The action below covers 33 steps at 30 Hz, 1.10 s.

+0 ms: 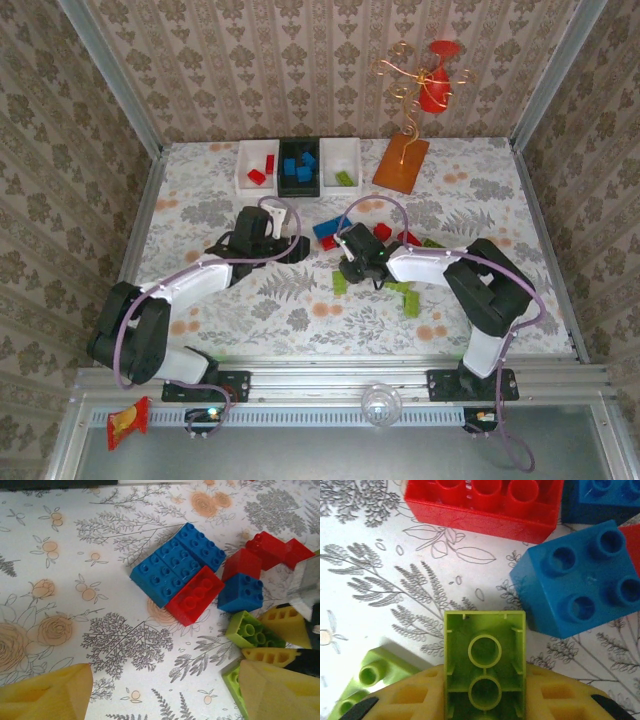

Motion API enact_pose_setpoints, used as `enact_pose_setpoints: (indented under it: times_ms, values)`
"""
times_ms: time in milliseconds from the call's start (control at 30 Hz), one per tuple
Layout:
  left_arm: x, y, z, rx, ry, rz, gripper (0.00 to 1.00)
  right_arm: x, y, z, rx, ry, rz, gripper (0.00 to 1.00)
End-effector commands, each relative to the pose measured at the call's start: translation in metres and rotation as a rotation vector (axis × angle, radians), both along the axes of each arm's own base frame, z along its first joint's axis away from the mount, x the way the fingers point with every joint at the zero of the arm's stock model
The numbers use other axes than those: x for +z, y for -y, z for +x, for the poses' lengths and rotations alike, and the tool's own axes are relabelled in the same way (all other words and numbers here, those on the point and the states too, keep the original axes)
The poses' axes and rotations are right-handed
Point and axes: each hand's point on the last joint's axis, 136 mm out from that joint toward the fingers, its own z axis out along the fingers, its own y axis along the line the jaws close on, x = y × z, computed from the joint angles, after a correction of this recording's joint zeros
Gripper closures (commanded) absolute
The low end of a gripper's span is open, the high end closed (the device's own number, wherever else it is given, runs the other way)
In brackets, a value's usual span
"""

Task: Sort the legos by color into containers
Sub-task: Pick up the lego from the center of the table, then place the lego in the container.

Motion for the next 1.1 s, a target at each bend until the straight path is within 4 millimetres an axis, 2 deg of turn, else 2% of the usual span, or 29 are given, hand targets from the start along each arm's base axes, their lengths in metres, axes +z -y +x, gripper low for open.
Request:
enact_pose_setpoints:
  times_ms: [0,67,133,200,267,333,533,700,800,867,933,1067]
  values:
    - [0.015,-0.008,0.007,0.062,0.045,-0.024,0.22,0.051,-0.026,-0.003,0.063,0.049,0.178,0.69]
    - [0.021,-0.009,0.009,0.074,0.064,-0.039,0.22,0.081,-0.033,0.000,0.076,0.090,0.268,0.68]
    - [0.028,-0.009,0.010,0.085,0.086,-0.062,0.22,0.107,-0.032,0.011,0.049,0.134,0.348,0.68]
    - [0.034,-0.009,0.012,0.093,0.103,-0.091,0.22,0.125,-0.023,0.036,-0.033,0.170,0.410,0.68]
    - [0.037,-0.007,0.012,0.096,0.110,-0.111,0.21,0.132,-0.011,0.064,-0.142,0.189,0.437,0.69]
    - [0.039,-0.006,0.012,0.092,0.109,-0.127,0.21,0.137,-0.003,0.092,-0.238,0.208,0.457,0.69]
    - [0.039,-0.006,0.006,0.092,0.100,-0.151,0.21,0.149,0.000,0.173,-0.386,0.315,0.464,0.68]
    - [0.039,-0.008,-0.001,0.088,0.097,-0.163,0.21,0.138,0.002,0.233,-0.480,0.364,0.432,0.67]
    - [0.038,-0.006,-0.005,0.073,0.081,-0.164,0.21,0.127,0.001,0.263,-0.510,0.348,0.417,0.60]
    - [0.037,-0.006,-0.007,0.067,0.075,-0.160,0.21,0.131,-0.002,0.273,-0.504,0.349,0.424,0.52]
    - [0.038,-0.007,-0.010,0.063,0.073,-0.156,0.21,0.144,-0.006,0.276,-0.479,0.359,0.444,0.44]
    - [0.039,-0.010,-0.013,0.059,0.081,-0.142,0.19,0.182,-0.007,0.259,-0.421,0.386,0.475,0.35]
